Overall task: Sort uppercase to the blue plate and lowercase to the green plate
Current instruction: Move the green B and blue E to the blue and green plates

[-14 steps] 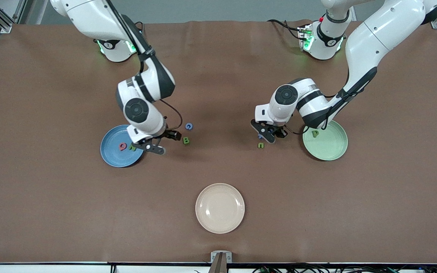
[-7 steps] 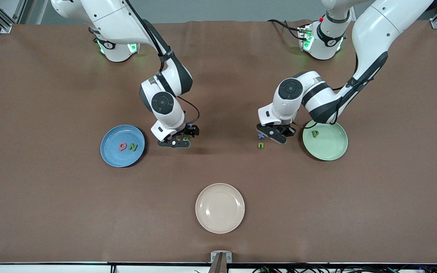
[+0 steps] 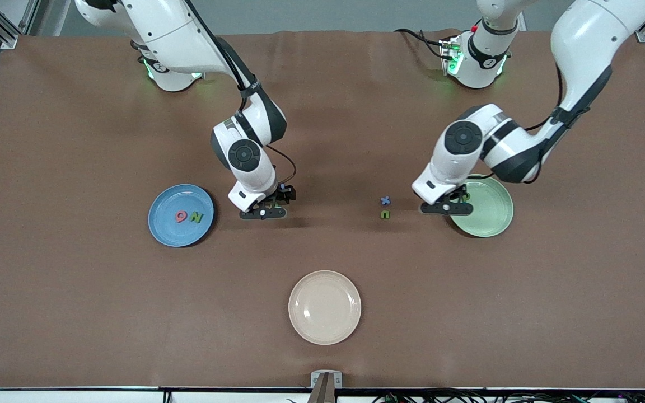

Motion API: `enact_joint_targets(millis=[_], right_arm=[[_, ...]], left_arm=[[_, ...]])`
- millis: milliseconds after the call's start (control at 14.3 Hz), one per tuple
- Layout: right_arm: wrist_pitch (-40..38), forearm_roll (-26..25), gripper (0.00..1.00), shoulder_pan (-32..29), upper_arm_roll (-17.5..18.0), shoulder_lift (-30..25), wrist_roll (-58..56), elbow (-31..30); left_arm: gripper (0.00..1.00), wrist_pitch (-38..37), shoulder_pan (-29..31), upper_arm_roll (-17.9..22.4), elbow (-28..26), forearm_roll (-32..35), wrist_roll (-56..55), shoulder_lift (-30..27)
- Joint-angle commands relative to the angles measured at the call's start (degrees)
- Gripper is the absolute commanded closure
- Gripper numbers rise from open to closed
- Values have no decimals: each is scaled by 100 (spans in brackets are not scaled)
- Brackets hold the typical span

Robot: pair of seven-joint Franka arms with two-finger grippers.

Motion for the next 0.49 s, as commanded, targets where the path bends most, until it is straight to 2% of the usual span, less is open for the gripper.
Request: enact_joint_targets(millis=[0,210,419], right_arm=[[199,3,20,-62,36,38,-124,-33],[402,3,34,-27,36,74,-115,-42],[402,3,34,-36,36,91,-115,-50]], left_arm=[[99,-61,535,-210,-143,81,-430,-177],[99,-52,966,-220,-204,239,-511,-159],[99,18,1291,-220,-292,423,-414,-63]])
